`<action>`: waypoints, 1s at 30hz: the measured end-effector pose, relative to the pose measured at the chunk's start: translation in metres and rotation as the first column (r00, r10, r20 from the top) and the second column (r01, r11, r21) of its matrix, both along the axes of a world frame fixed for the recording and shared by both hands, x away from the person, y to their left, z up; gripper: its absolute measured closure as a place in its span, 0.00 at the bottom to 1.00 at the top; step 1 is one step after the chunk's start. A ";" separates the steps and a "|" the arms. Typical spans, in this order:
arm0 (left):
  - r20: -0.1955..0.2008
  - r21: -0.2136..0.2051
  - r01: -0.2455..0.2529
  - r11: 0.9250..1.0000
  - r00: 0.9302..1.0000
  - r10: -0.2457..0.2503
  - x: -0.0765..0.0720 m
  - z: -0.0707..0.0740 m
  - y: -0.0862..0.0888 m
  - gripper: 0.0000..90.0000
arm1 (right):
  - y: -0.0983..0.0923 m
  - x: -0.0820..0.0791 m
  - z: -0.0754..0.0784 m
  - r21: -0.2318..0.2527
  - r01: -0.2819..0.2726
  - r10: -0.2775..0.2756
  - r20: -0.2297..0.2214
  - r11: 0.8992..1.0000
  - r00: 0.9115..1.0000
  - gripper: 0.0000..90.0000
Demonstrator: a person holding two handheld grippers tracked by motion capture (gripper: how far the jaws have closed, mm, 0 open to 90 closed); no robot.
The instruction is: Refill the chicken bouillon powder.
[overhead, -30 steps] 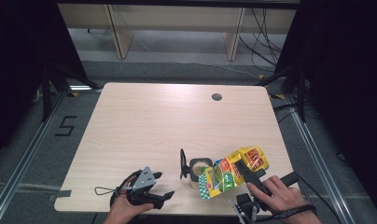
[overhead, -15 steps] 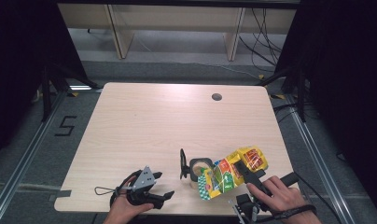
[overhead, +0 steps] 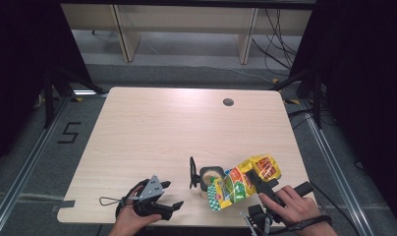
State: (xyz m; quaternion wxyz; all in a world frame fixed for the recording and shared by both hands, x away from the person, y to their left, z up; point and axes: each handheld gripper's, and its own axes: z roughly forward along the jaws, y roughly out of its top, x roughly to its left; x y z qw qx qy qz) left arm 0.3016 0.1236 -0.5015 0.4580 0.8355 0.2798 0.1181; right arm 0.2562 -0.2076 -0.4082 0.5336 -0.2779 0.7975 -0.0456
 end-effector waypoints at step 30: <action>0.012 -0.002 0.009 1.000 1.000 -0.009 0.000 0.000 0.000 0.23 | 0.003 -0.002 0.000 0.013 -0.015 0.015 -0.017 1.000 1.000 0.59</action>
